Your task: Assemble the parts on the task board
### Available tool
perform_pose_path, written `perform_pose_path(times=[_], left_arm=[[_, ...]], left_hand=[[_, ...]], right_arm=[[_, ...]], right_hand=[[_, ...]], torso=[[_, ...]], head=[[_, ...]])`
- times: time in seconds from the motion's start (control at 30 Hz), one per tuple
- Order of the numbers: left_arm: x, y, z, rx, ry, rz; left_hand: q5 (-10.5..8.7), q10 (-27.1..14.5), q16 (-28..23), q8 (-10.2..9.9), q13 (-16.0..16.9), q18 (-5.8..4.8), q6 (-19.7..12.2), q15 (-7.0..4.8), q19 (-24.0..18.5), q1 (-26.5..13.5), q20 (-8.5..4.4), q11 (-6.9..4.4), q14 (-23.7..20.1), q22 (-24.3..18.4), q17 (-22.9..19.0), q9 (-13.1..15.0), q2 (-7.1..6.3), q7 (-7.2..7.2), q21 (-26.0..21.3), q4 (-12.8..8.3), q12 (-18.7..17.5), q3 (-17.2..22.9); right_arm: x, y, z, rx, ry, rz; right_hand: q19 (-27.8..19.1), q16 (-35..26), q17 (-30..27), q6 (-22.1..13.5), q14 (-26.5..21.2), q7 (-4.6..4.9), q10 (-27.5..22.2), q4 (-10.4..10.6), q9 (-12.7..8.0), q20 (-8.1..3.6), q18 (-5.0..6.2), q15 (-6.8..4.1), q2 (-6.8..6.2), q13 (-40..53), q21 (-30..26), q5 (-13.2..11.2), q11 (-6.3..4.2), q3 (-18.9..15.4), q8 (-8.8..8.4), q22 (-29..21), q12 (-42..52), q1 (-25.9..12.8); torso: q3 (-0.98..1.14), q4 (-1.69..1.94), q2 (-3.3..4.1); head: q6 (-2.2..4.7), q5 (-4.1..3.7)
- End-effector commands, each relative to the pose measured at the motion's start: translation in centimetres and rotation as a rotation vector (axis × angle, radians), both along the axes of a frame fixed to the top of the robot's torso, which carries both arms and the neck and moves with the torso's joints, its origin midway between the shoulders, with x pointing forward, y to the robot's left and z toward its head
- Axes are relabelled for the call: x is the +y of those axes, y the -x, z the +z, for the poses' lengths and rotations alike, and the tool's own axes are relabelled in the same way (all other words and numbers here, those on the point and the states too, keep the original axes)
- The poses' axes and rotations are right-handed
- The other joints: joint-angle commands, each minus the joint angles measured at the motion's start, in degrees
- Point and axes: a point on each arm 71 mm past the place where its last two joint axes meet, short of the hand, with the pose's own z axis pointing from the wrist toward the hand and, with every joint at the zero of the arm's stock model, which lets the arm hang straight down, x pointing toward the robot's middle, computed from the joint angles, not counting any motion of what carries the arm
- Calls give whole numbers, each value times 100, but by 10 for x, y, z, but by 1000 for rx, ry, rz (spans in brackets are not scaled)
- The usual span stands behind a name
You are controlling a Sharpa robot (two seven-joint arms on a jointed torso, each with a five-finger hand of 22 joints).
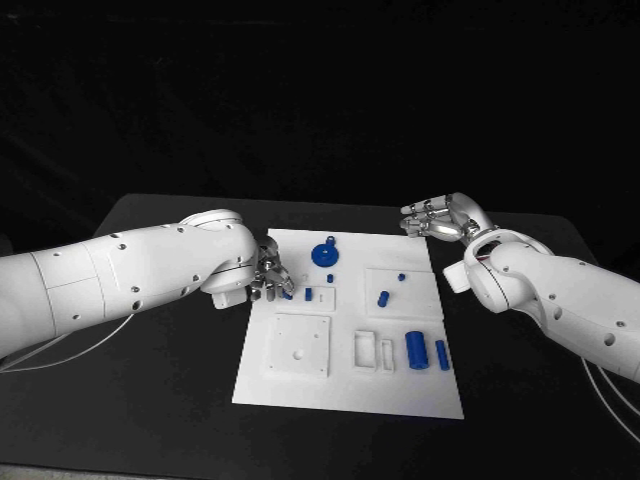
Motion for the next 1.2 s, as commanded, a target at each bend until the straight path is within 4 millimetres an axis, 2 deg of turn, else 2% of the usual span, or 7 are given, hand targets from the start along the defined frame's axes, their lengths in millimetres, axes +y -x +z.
perform_pose_path(times=[0.03,0.3,0.43,0.63,0.8,0.97,1.2], left_arm=[[-3,4,-6,29,-14,-21],[-5,5,-6,44,-4,-26],[-6,5,-7,48,0,-26],[-6,4,-7,50,2,-23],[-6,4,-6,41,3,-18],[-6,4,-6,36,3,-15],[-5,3,-6,32,1,-12]], left_hand=[[36,171,25,29,-8,-6,874,-18,-1,50,32,-150,8,117,13,16,29,-739,9,-23,31,73],[45,171,37,35,-8,1,922,-22,-11,-163,42,-158,5,113,32,78,18,-762,22,-4,46,79],[-200,170,28,29,-6,-14,922,-28,-6,-286,38,-166,3,108,17,91,-33,-783,10,190,46,-88],[-407,171,12,-23,-4,-60,913,-38,17,-171,2,-167,0,108,-9,58,-175,-787,-41,553,38,-350],[-877,174,-38,-83,-13,-106,861,-48,27,-142,-41,-152,-10,106,-95,-20,-288,-774,-73,780,12,-576],[-1008,172,-62,-104,-20,-159,856,-58,53,-17,-83,-149,-11,111,-133,-112,-385,-769,-119,1016,-8,-800],[-1042,170,-69,-100,-17,-161,852,-60,52,0,-87,-149,-14,109,-147,-118,-404,-769,-131,1044,-7,-833]], right_arm=[[1,0,0,0,0,16],[2,0,0,0,0,16],[2,0,0,0,0,16],[2,0,0,0,0,16],[1,0,0,1,1,15],[1,0,0,1,1,15],[1,0,0,1,1,14]], right_hand=[[-45,-19,-8,-20,-47,9,-43,-26,-7,2,29,-8,25,-6,8,21,-11,18,-9,-7,-13,-38],[-45,-19,-8,-20,-47,9,-43,-26,-7,2,29,-8,25,-6,8,21,-11,18,-9,-7,-13,-38],[-45,-19,-8,-20,-47,9,-43,-26,-7,2,29,-8,25,-6,8,21,-11,18,-9,-7,-13,-38],[-45,-19,-8,-20,-47,9,-43,-26,-7,2,29,-8,25,-6,8,21,-11,18,-9,-7,-13,-38],[-51,-19,-8,-37,-53,12,-50,-31,-7,5,28,-5,18,-6,7,21,-8,26,-9,-7,-13,-46],[-51,-19,-8,-37,-53,12,-50,-31,-7,5,28,-5,18,-6,7,21,-8,26,-9,-7,-13,-46],[-53,-19,-8,-42,-56,13,-51,-27,-7,5,28,-3,20,-6,7,22,-8,10,-9,-7,-13,-45]], torso=[[2,1,-1],[2,-1,2],[3,-1,2],[4,-1,1],[2,1,0],[3,-2,2],[3,0,2]], head=[[4,-2],[10,1],[14,-1],[15,-5],[20,-8],[19,-9],[25,-13]])
